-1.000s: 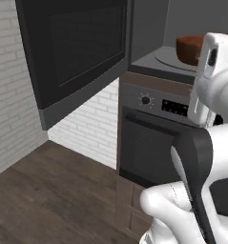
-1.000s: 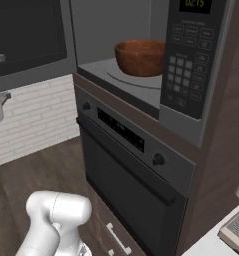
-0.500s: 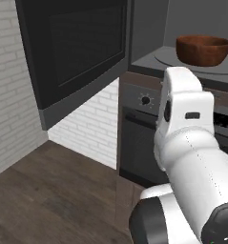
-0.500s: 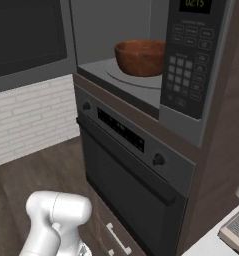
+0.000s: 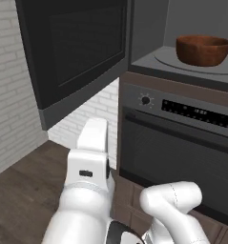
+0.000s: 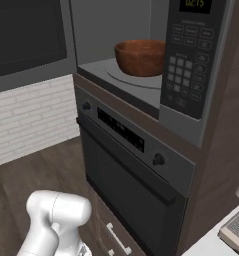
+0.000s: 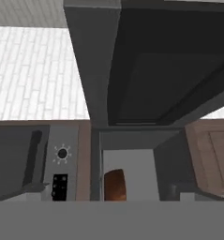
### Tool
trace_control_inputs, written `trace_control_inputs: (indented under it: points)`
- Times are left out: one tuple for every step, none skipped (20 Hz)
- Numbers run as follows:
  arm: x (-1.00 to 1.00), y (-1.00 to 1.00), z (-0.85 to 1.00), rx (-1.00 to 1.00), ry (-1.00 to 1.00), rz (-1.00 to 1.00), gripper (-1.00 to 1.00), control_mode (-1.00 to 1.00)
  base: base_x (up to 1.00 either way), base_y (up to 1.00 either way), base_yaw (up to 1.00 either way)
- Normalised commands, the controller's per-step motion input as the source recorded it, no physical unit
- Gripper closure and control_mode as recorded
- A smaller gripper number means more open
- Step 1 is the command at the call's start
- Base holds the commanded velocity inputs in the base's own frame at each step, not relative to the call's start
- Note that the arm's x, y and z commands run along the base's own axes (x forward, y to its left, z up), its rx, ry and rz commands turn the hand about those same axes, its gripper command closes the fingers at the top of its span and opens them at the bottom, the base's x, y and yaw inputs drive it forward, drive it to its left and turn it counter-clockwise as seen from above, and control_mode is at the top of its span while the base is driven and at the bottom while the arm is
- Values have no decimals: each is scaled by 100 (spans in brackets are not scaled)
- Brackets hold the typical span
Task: Pick the avocado from the sink and place it in the bowl. Then pick the bowl and place it in the microwave. Then close the microwave door and press the start button.
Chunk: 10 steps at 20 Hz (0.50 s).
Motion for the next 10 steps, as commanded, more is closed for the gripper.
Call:
trace_control_inputs:
  points:
    - [22, 100, -92, -3, -28, -10, -100, -100, 0, 0, 0]
    - [24, 100, -80, -10, -28, -11, -100, -100, 0, 0, 0]
    - [36, 100, -71, -13, -25, -13, -100, -100, 0, 0, 0]
    - [48, 100, -65, -15, -19, -13, -100, -100, 0, 0, 0]
    - [70, 100, -62, -11, -5, -11, -100, -100, 0, 0, 0]
    - [80, 100, -69, -5, 0, -8, -100, -100, 0, 0, 0]
    - [95, 99, -69, 0, 1, -3, -100, -100, 0, 0, 0]
    - [99, 95, -56, 0, 0, -2, -100, -100, 0, 0, 0]
    - [100, 92, -46, 0, 1, -1, -100, -100, 0, 0, 0]
    - [100, 99, -49, 0, 2, -1, -100, -100, 0, 0, 0]
